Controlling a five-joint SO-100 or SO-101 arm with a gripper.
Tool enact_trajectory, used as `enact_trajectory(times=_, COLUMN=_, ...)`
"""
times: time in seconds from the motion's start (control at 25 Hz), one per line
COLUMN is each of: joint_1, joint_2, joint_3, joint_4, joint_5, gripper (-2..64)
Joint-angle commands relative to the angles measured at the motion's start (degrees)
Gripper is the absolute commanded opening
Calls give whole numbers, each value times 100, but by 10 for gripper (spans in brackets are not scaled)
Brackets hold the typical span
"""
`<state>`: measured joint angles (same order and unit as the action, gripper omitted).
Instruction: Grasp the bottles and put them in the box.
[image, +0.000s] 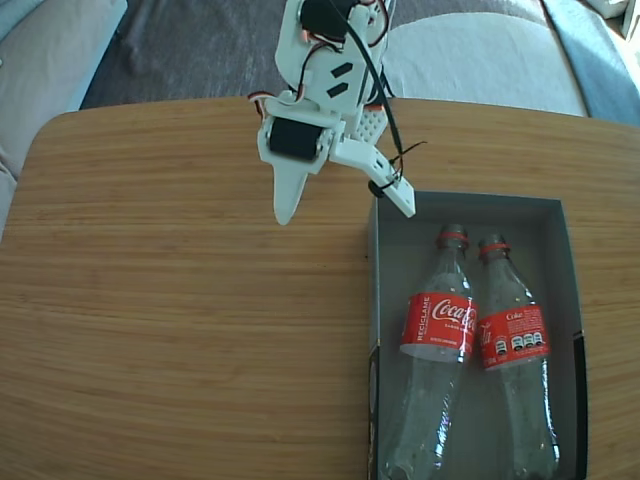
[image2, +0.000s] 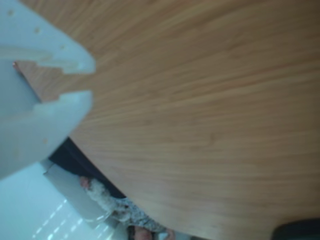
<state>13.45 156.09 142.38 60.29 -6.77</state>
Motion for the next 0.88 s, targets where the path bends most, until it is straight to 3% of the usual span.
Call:
enact_trajectory(times=0.0, joint_1=167, joint_2=211, joint_3=18, joint_4=-88, joint_5=26, gripper=-2)
enact_trajectory(times=0.84, joint_1=510, joint_2=1266, joint_3=1292, joint_4=0, joint_5=-35, gripper=0)
